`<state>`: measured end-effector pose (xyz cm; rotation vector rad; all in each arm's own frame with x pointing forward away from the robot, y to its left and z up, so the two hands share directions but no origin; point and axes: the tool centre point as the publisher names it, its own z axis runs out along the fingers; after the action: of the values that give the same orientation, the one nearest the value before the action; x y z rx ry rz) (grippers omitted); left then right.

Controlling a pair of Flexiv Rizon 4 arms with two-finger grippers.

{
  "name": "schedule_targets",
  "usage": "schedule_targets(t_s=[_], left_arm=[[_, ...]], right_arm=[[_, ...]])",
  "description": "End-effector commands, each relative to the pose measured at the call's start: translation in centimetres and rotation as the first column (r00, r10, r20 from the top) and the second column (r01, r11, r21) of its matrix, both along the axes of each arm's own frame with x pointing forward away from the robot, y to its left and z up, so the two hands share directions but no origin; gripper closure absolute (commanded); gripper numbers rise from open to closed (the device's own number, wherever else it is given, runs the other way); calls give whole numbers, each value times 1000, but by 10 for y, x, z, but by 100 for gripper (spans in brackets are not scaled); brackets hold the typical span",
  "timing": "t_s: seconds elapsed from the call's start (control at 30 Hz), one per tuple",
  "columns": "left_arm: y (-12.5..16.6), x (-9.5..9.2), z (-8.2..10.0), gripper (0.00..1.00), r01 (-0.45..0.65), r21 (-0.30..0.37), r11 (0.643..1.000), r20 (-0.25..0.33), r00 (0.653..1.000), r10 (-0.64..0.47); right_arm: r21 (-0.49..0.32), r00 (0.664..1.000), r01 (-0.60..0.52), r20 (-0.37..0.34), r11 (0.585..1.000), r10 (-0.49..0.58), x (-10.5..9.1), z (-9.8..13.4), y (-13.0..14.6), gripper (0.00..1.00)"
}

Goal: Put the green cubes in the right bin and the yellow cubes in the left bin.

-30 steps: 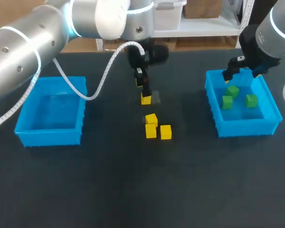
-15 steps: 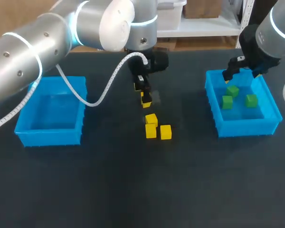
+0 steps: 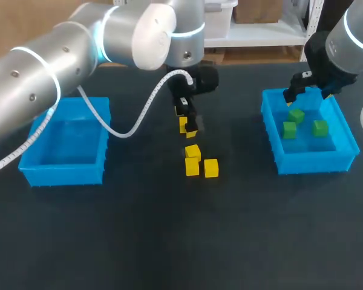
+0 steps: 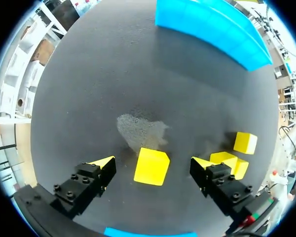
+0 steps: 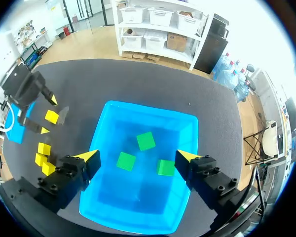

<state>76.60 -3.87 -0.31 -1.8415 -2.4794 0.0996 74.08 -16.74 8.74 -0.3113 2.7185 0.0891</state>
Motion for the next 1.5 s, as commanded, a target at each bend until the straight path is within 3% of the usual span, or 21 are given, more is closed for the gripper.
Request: schedule_targets(t_s=[0.03, 0.07, 0.1, 0.13, 0.43, 0.6, 0.83, 0.97, 1.17, 1.33, 1.5], left_arm=[[-4, 5, -2, 0, 0, 16, 1000, -7, 1000, 0], [-4, 5, -3, 16, -10, 18, 1000, 4, 1000, 10], [-3, 5, -4, 62, -20, 24, 1000, 18, 1000, 19], [-2, 5, -4, 100, -25, 21, 999, 15, 1000, 25], [0, 2, -6, 100, -30, 37, 999, 37, 999, 29], [1, -6, -3, 100, -87, 4, 996, 36, 996, 86], [15, -6, 39, 100, -229, -102, 968, 65, 969, 236], [44, 0, 75, 100, -359, -191, 914, 93, 920, 381], [105, -7, 120, 100, -513, -273, 814, 127, 819, 559], [156, -26, 140, 100, -611, -299, 733, 147, 729, 668], [195, -54, 144, 100, -680, -294, 672, 149, 662, 735]], right_arm=[[-1, 1000, 3, 7, 1000, -3, -3, 0, 0, 0], [-1, 1000, 3, 7, 1000, -3, -3, 0, 0, 0], [-1, 1000, 3, 7, 1000, -3, -3, 0, 0, 0], [-1, 1000, 3, 7, 1000, -3, -3, 0, 0, 0], [-1, 1000, 3, 7, 1000, -3, -3, 0, 0, 0], [-1, 1000, 3, 7, 1000, -3, -3, 0, 0, 0], [-1, 1000, 3, 7, 1000, -3, -3, 0, 0, 0], [-1, 1000, 3, 7, 1000, -3, -3, 0, 0, 0], [-1, 1000, 3, 7, 1000, -3, -3, 0, 0, 0], [-1, 1000, 3, 7, 1000, -3, -3, 0, 0, 0], [-1, 1000, 3, 7, 1000, -3, -3, 0, 0, 0]])
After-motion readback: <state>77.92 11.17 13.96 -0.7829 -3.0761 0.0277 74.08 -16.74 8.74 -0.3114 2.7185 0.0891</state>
